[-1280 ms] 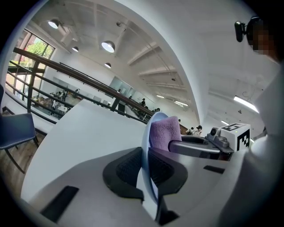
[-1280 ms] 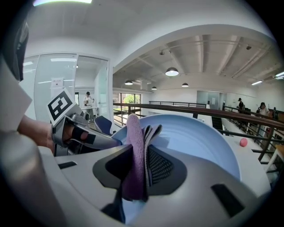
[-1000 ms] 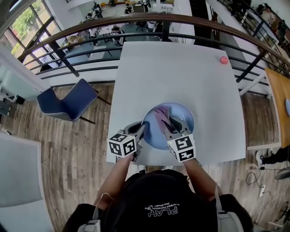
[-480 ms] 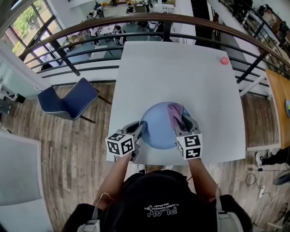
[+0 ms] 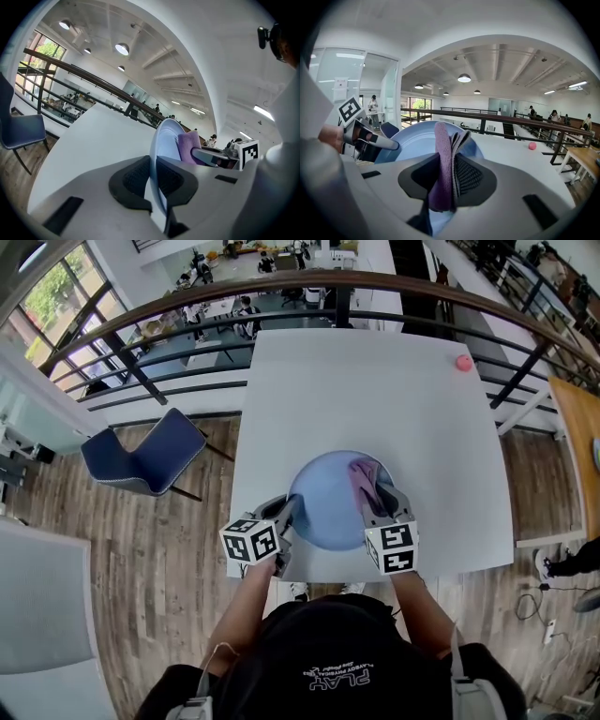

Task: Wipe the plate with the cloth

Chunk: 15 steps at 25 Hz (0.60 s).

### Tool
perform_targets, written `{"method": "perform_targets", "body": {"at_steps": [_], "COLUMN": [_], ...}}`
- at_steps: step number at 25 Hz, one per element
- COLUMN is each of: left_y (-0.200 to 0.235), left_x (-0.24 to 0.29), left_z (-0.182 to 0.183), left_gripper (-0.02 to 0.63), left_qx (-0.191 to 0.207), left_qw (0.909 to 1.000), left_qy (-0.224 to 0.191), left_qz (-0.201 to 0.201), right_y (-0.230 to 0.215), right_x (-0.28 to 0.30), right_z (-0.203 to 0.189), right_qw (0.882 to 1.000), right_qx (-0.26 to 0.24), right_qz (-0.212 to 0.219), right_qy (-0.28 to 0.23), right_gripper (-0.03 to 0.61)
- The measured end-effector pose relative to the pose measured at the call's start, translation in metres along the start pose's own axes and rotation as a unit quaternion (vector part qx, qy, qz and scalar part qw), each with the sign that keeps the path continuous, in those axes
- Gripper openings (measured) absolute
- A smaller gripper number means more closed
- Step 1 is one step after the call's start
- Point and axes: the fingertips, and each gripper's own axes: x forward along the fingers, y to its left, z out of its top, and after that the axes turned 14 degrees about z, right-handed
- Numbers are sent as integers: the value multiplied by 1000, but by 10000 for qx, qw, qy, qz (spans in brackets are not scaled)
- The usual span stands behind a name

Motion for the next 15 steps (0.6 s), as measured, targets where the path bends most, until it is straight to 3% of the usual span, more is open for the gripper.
{"method": "perform_targets", "body": {"at_steps": [10, 15], "left_y": [1, 0], "left_x": [0, 0], "left_z": [7, 7], "left_gripper": [28, 29], "left_qx": [-62, -48], "left_qw": [10000, 10000], "left_qy": [-50, -58], "left_qz": [-3, -15], "right_y": [93, 103], "right_x": [32, 43], "right_z": [8, 6], "right_qw": [9947, 9935], "right_qx": [-109, -91], "right_qz": [1019, 1127], "right_qy": [-44, 98], "right_gripper": [104, 104]}}
